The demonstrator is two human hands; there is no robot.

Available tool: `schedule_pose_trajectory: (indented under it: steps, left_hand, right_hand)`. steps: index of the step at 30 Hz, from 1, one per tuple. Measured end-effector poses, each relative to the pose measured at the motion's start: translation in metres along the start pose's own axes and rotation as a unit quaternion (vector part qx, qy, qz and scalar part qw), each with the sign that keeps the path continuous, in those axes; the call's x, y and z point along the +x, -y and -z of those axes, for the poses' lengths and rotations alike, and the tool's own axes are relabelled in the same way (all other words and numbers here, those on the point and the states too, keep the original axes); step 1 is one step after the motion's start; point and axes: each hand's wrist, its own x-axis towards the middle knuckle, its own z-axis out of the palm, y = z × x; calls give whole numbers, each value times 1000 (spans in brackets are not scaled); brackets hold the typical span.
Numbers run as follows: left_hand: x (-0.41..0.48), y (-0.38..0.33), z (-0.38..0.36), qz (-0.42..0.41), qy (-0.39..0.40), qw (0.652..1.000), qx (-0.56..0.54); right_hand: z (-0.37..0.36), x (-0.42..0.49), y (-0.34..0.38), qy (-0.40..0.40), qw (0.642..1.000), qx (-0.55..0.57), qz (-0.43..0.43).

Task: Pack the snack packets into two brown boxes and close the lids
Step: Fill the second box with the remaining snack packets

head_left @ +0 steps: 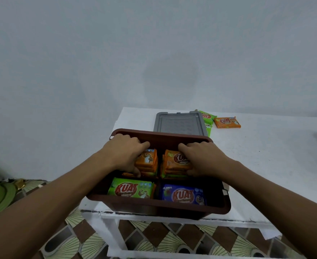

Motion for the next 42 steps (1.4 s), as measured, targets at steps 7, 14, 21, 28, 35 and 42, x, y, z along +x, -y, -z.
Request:
schedule_pose_trajectory:
  steps: [7, 14, 21, 28, 35, 42]
  left_hand:
    - [3, -13, 1, 25, -7, 1000, 11]
    - [2, -10, 1, 37, 9, 999, -7]
    - [2, 5, 15, -24, 7, 992, -127]
    - [28, -26, 40, -63, -191, 953, -225]
    - [96, -64, 70, -85, -240, 933, -256]
    - [193, -112, 85, -77, -155, 940, -294]
  right_hand:
    - [-5, 2, -2, -21, 1000, -7, 11]
    - [-5, -2, -2, -39, 999, 9, 5]
    - [7, -21, -17, -59, 982, 175, 47]
    - [-20, -37, -83, -281, 931, 231, -23]
    - [-88, -58, -178, -103, 954, 215, -181]
    - [-121, -46, -257, -28, 957, 175, -229]
